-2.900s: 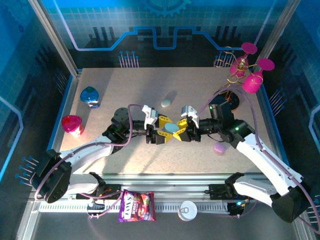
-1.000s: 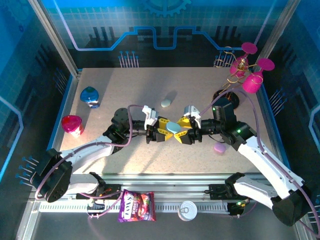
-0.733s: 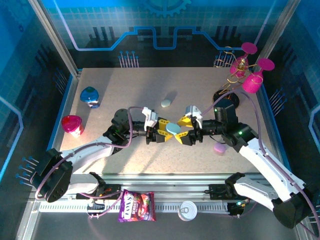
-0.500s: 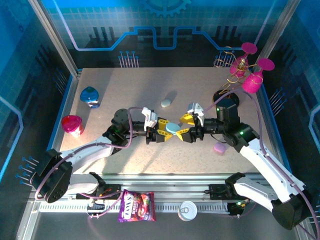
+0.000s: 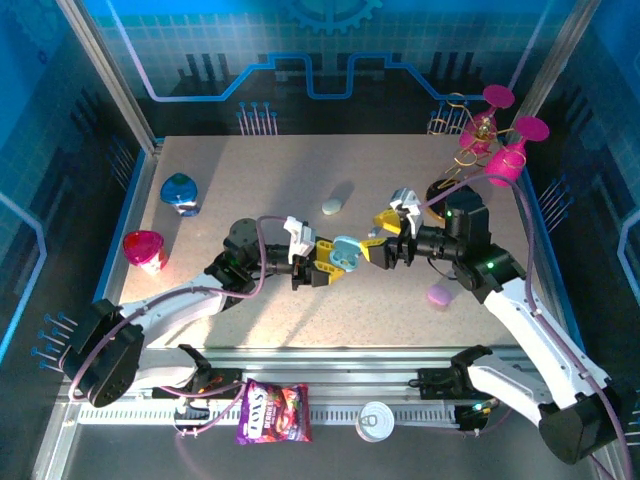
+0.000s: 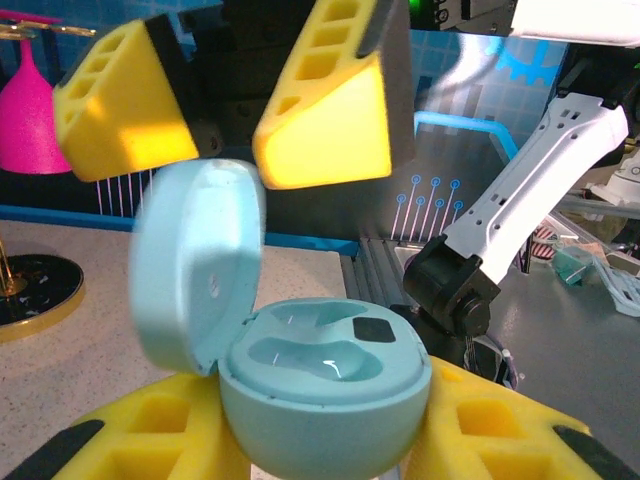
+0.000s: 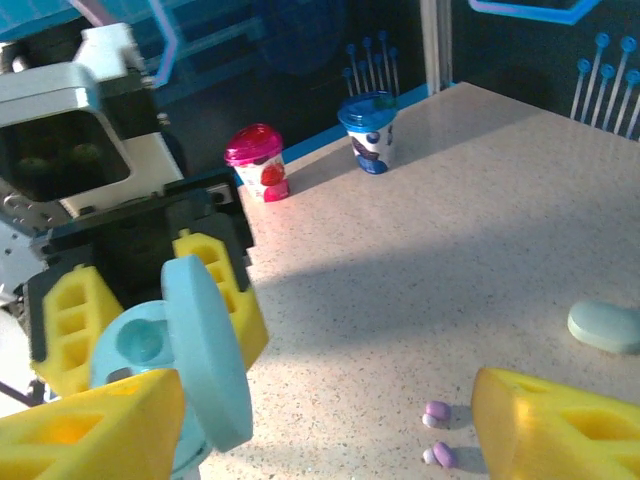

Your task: Insert the wireless bluetooth earbuds into the charging case

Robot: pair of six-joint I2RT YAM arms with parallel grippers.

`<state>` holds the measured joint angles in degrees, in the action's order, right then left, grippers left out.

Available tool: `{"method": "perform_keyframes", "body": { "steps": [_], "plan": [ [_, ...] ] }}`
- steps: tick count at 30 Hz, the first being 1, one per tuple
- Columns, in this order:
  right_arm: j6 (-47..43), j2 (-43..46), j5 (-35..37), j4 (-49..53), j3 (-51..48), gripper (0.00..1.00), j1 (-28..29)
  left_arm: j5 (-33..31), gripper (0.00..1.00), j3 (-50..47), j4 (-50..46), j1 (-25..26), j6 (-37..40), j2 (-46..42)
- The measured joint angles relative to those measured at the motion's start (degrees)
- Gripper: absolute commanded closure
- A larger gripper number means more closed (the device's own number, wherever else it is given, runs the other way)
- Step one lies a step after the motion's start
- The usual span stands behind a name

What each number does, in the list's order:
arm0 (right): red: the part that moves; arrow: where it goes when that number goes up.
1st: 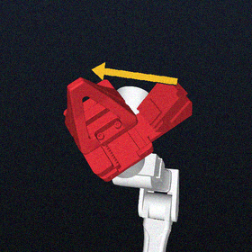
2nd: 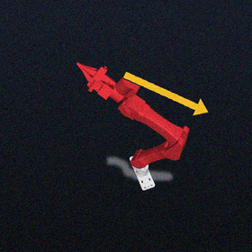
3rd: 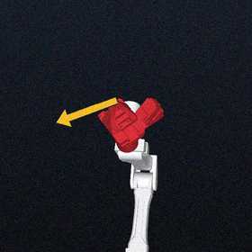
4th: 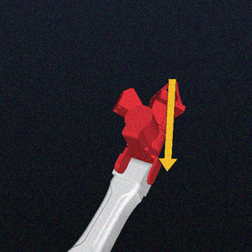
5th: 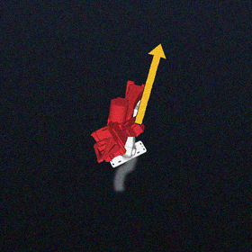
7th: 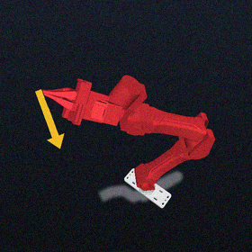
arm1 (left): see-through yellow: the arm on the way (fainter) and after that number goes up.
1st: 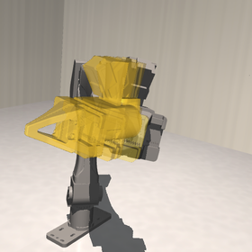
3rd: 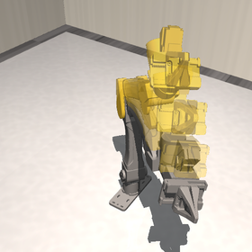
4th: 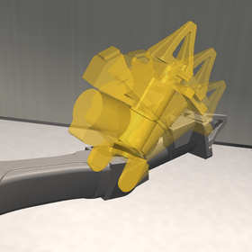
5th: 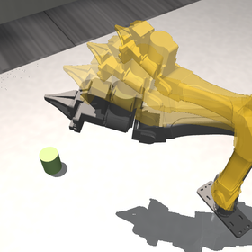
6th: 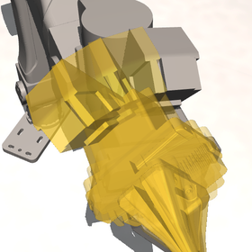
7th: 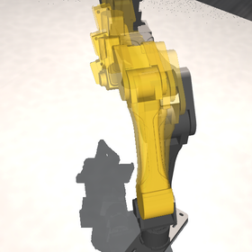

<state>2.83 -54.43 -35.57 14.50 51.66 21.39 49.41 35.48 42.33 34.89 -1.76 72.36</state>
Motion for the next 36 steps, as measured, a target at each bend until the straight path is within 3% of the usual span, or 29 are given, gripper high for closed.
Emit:
{"method": "perform_keyframes", "body": {
  "steps": [8, 11, 19, 29, 32, 36],
  "plan": [
    [3.41, 0.13, 0.02, 0.90, 0.09, 0.06, -0.24, -1.16, 0.69, -1.20, 0.48, -0.33, 1.84, -0.33],
    [6.54, 0.50, 0.72, -0.37, 0.04, 0.05, -1.09, -2.16, 0.69, -3.34, 2.38, -1.53, 1.86, -0.33],
    [13.90, -1.90, 11.72, -1.51, -1.36, 0.13, -3.80, -3.80, 0.69, -6.80, 6.16, -4.63, 1.73, -1.97],
    [25.29, -18.82, 24.61, -0.50, -3.69, 0.17, -2.01, -4.61, 0.69, -8.35, 6.47, -5.07, 1.73, -6.51],
    [29.66, -23.89, 26.40, -3.13, -5.18, 0.24, 0.52, -4.59, 0.69, -8.35, 6.45, -5.07, 1.73, -6.58],
    [34.58, -30.73, 26.71, -8.15, -5.73, 0.44, 3.93, -4.59, 0.69, -8.35, 6.43, -5.07, 1.73, -6.58]
  ]
}}
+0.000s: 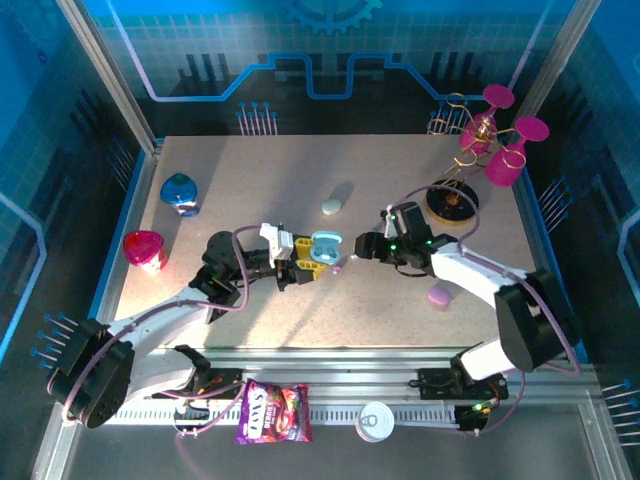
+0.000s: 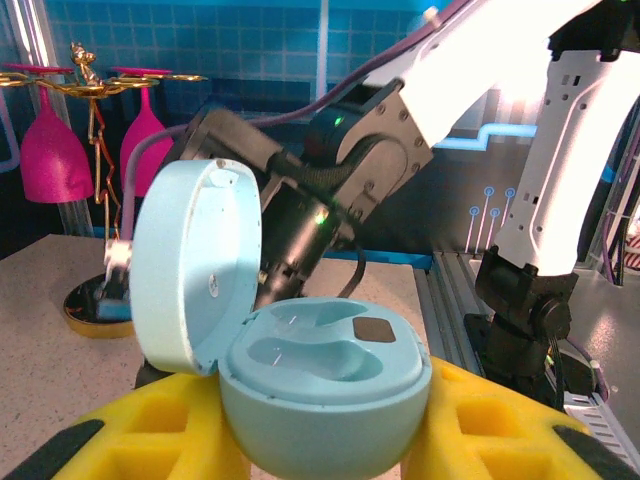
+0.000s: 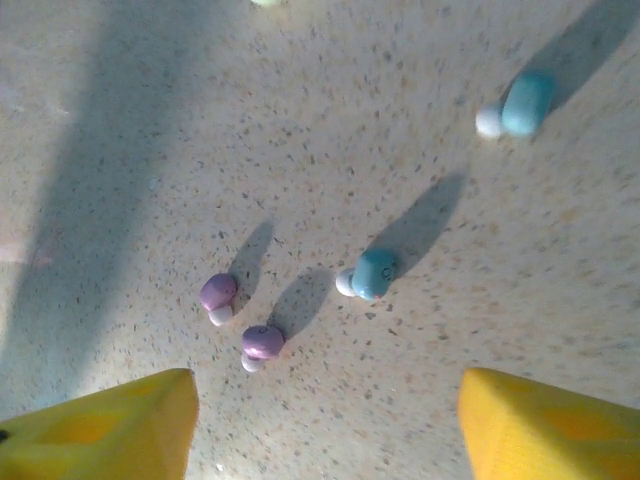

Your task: Insert the wireless bluetooth earbuds into the charging case

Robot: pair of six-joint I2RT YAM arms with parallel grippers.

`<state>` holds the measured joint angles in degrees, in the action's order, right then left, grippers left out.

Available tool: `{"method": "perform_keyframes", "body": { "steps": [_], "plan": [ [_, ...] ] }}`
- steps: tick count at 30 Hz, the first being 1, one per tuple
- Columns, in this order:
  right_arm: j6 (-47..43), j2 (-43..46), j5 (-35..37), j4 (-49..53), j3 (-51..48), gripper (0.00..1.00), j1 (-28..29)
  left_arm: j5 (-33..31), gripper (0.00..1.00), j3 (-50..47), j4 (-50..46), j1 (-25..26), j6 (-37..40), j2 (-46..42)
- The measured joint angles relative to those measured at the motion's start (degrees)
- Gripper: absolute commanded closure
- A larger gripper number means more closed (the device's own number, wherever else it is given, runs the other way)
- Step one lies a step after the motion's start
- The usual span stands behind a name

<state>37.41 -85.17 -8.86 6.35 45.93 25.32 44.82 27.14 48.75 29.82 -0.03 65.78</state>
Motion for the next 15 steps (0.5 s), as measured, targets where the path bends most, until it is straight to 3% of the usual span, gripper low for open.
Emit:
{"method": "perform_keyframes", "body": {
  "steps": [15],
  "plan": [
    [10.73, -13.49, 1.36, -9.46, 0.79, 0.59, 1.25, 0.02, 0.69, 0.00, 0.04, 0.00, 0.00, 0.13]
  ]
}}
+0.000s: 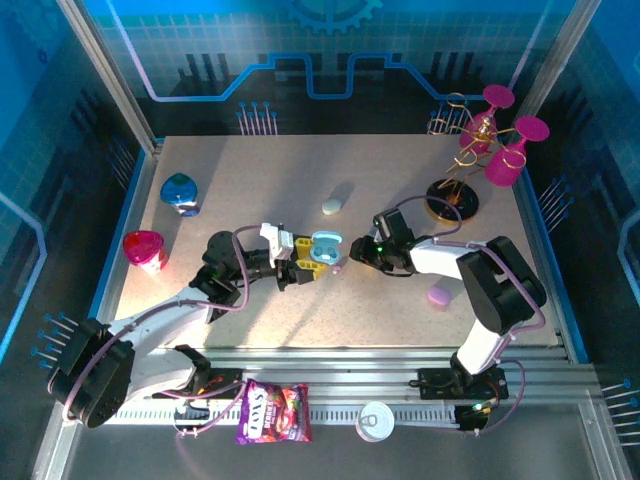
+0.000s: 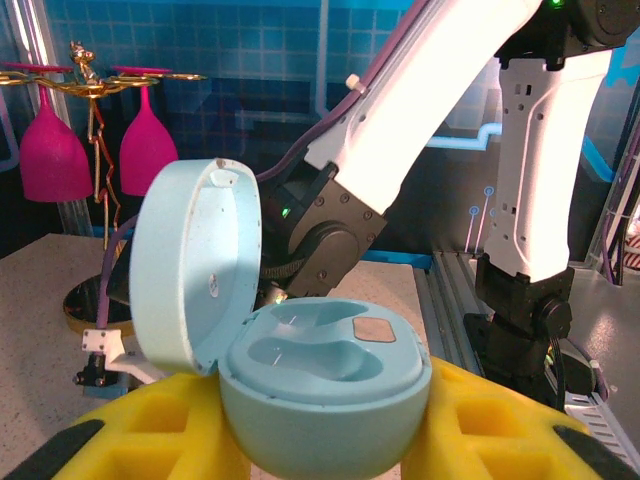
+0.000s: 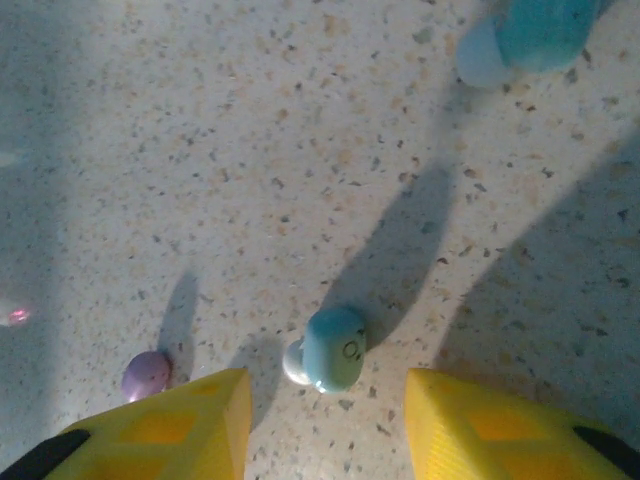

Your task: Insert the wireless bluetooth earbuds into the charging case

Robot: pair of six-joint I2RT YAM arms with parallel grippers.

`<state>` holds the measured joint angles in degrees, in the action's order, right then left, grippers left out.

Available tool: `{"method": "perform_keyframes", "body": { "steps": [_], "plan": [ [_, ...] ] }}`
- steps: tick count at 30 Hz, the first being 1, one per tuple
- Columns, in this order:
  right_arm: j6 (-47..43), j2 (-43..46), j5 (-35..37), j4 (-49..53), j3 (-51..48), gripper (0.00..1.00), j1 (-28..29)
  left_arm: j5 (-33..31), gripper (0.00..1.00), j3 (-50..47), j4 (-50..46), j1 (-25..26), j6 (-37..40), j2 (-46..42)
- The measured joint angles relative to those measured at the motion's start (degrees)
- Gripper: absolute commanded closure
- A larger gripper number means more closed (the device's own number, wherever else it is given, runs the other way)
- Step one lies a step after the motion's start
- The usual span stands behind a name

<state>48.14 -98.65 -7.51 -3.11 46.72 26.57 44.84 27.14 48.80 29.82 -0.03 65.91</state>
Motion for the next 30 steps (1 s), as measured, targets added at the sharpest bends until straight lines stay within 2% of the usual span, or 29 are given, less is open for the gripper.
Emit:
{"method": "perform_keyframes", "body": {
  "steps": [5, 30],
  "plan": [
    [1.66, -1.36, -0.59, -1.51, 1.05, 0.64, -0.11, 0.00, 0.69, 0.00, -0.02, 0.00, 0.00, 0.04],
    [2.51, -3.13, -4.94, -6.43, 1.73, 0.70, -0.39, 0.00, 0.68, -0.02, -0.02, 0.00, 0.00, 0.04]
  ]
}}
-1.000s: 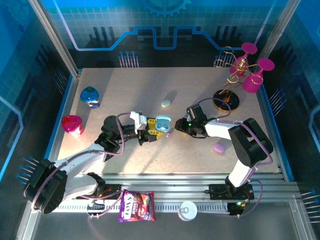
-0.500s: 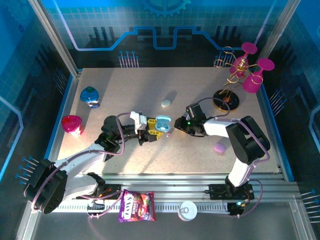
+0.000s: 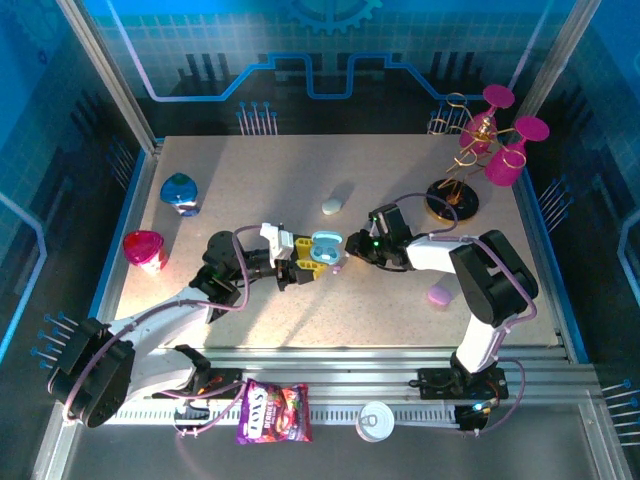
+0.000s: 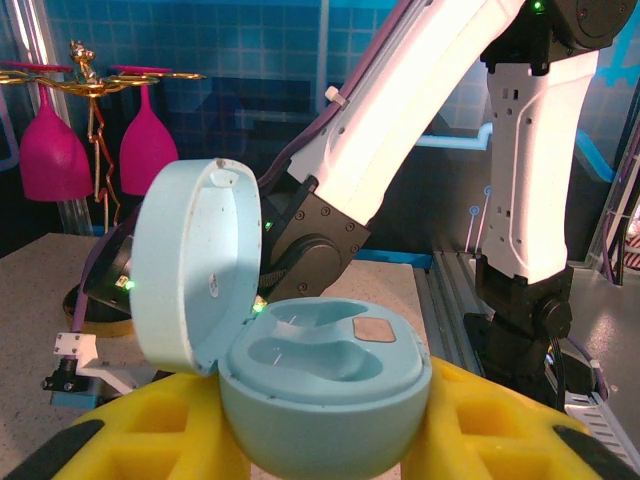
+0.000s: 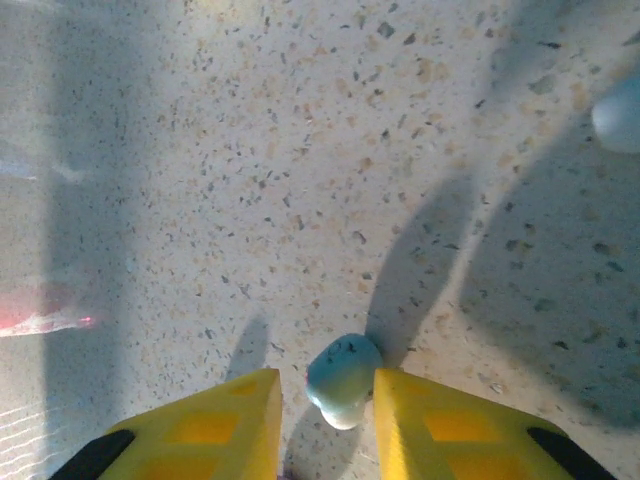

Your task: Insert the wireless bluetooth earbuds into the charging case

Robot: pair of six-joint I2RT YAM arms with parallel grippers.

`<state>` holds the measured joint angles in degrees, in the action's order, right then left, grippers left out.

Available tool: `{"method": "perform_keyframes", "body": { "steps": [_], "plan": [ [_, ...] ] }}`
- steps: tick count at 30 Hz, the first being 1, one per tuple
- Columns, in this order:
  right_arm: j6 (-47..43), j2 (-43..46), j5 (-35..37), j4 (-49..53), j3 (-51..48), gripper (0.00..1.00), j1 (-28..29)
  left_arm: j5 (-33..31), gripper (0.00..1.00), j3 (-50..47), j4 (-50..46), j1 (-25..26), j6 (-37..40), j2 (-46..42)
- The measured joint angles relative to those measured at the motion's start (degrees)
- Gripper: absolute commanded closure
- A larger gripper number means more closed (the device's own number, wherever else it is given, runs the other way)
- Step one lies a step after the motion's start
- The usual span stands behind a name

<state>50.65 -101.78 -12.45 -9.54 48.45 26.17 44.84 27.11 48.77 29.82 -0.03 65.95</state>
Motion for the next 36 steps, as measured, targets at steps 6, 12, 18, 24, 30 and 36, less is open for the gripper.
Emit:
{"method": "perform_keyframes", "body": {
  "steps": [6, 12, 18, 24, 30, 36],
  "plan": [
    [0.02, -1.57, -0.37, -0.17, 0.11, 0.69, 0.00, 0.00, 0.68, 0.02, 0.00, 0.00, 0.00, 0.00],
    [-0.20, -2.12, -1.07, 0.76, 2.23, 0.67, -0.24, 0.00, 0.68, 0.02, 0.00, 0.00, 0.00, 0.00],
    [-3.15, -2.12, 2.34, 7.10, 6.23, 0.65, 0.94, 0.00, 0.68, 0.02, 0.02, 0.00, 0.00, 0.00],
    [-5.33, -2.67, 9.31, 16.92, 13.62, 0.65, 3.39, 0.00, 0.68, 0.00, 0.00, 0.00, 0.02, -0.07],
    [-7.67, -4.79, 14.78, 24.96, 19.93, 0.65, 5.88, -0.02, 0.68, -0.33, 0.00, 0.00, 0.02, -0.79],
    [-10.32, -8.20, 18.91, 31.10, 24.57, 0.64, 8.33, -0.02, 0.68, -0.42, 0.00, 0.00, 0.04, -1.01]
  ]
}}
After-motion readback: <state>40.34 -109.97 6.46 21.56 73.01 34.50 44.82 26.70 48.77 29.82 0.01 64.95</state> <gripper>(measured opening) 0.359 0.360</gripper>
